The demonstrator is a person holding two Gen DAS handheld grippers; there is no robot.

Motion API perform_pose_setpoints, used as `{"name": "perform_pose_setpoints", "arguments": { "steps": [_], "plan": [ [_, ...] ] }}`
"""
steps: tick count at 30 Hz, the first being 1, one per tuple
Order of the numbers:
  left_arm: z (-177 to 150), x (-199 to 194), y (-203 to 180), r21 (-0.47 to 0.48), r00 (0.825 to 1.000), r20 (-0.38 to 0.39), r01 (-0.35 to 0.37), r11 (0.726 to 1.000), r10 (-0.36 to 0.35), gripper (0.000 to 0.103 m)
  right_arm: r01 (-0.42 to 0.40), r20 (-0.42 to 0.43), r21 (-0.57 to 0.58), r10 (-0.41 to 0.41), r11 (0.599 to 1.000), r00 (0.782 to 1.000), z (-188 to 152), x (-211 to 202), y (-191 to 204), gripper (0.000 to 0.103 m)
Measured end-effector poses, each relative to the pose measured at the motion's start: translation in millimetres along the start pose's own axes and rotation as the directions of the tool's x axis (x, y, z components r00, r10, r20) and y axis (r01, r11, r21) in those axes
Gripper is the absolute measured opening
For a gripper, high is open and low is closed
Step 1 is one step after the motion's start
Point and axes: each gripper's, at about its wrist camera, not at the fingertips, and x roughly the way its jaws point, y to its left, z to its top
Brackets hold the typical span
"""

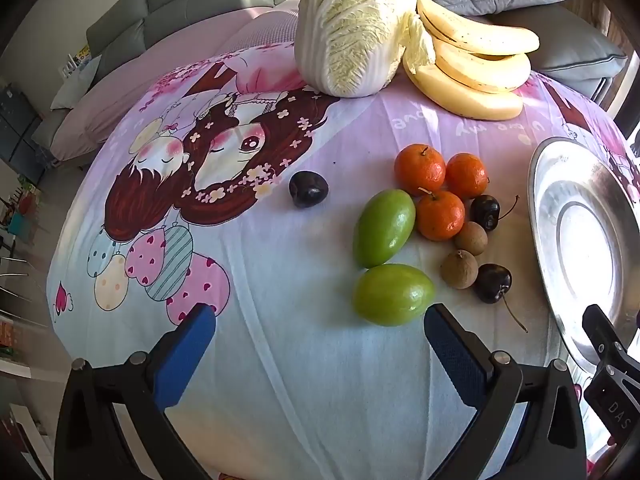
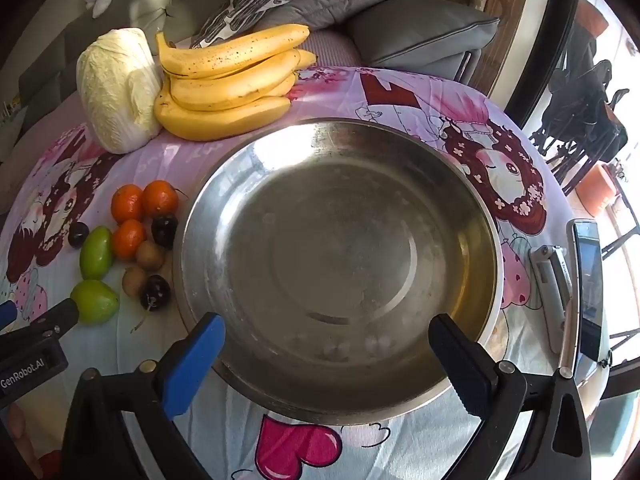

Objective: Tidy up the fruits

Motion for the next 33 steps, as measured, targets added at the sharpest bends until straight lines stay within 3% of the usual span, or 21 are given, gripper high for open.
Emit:
{"name": "perform_pose_setpoints", "arguments": {
  "steps": [33],
  "plan": [
    [-2.2,3.6,-0.5,0.005,1.000,-0.011,-0.004,1.000,0.005,0.103,0.005,-0.013,-0.003,-0.005,1.000,1.000,-3.4,5.3,3.5,0.103]
  ]
}}
